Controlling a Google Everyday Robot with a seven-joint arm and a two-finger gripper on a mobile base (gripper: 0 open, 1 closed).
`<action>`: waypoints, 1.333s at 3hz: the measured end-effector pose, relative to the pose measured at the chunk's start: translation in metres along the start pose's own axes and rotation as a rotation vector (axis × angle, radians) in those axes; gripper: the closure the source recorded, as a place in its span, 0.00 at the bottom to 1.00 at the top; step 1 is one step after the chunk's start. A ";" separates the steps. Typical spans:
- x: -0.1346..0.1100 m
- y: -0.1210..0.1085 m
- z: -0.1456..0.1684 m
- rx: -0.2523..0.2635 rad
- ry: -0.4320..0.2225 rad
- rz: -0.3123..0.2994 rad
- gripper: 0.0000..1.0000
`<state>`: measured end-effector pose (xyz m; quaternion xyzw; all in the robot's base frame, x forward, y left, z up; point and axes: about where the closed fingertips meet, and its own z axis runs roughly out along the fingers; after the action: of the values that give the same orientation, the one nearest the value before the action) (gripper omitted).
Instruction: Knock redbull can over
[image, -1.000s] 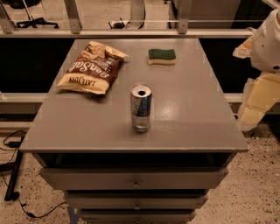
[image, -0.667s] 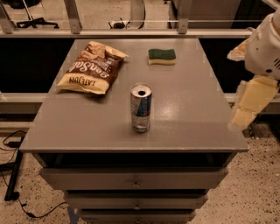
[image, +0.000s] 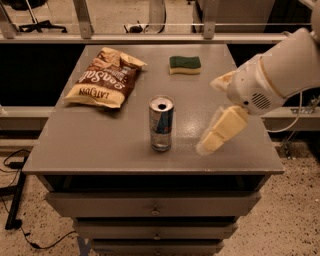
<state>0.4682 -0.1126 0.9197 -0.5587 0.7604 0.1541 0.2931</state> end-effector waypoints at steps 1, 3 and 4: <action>-0.032 0.003 0.034 -0.055 -0.194 0.003 0.00; -0.061 -0.005 0.063 -0.087 -0.391 0.013 0.00; -0.064 -0.040 0.081 -0.047 -0.496 0.062 0.00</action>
Offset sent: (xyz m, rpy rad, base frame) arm 0.0610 0.0898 -0.0241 0.5124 -0.0987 0.0610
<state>0.5405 -0.0318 0.8997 -0.4870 0.6782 0.3131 0.4526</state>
